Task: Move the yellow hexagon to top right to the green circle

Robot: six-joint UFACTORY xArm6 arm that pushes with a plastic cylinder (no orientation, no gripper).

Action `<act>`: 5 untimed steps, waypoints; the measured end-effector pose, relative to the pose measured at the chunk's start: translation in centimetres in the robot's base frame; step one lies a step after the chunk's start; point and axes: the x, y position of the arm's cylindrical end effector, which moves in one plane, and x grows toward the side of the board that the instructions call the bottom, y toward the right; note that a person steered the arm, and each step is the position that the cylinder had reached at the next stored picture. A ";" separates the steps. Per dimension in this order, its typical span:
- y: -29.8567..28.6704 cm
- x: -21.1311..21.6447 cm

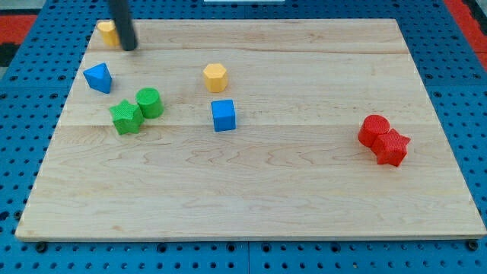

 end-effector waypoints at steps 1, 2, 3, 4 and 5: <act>-1.1 5.1; 2.5 8.7; 7.5 5.8; 19.3 2.0; 23.8 2.7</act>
